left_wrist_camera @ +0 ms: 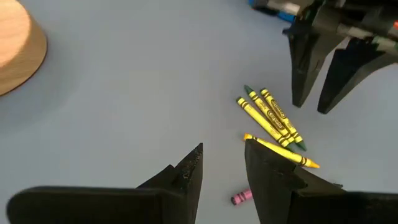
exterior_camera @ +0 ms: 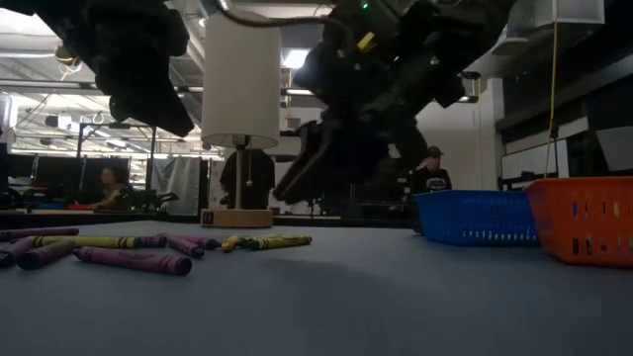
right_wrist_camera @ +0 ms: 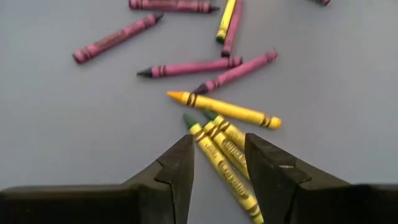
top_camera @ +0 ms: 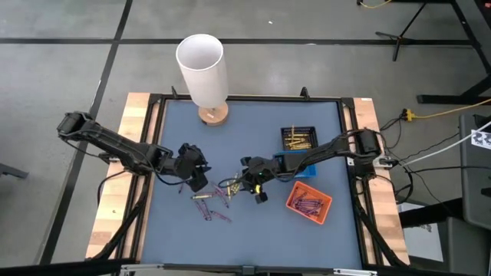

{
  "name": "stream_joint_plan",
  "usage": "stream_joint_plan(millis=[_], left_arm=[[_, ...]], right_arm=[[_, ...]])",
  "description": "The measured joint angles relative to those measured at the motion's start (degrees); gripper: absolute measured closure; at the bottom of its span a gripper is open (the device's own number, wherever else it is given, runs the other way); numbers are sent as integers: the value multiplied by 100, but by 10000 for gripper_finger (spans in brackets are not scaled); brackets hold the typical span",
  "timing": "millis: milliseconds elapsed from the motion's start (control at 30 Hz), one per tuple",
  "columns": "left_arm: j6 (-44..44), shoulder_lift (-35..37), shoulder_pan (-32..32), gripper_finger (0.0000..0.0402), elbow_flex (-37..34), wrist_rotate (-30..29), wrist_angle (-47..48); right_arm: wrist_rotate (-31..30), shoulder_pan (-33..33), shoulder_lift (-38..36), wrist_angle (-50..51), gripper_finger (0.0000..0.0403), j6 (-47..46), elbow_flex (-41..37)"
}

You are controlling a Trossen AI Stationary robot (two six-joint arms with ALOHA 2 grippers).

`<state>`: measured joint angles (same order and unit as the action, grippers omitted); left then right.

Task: Sort crayons
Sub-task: Put the green crayon into the blue bin

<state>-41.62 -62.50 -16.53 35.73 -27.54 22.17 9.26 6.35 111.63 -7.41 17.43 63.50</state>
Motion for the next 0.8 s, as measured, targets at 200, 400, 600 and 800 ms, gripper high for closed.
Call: stream_joint_plan(millis=[200,400,600,800], left_arm=[[-1,-2,-13,298,-1,3,-54],[-1,-2,-13,298,-1,4,-109],[-1,-2,-13,298,-1,1,-143],[6,-2,-13,298,-1,-1,-168]], right_arm=[[2,-2,358,26,260,11,175],[-204,-1,508,186,260,93,176],[-216,-2,551,328,260,87,192],[-219,0,549,402,260,83,193]])
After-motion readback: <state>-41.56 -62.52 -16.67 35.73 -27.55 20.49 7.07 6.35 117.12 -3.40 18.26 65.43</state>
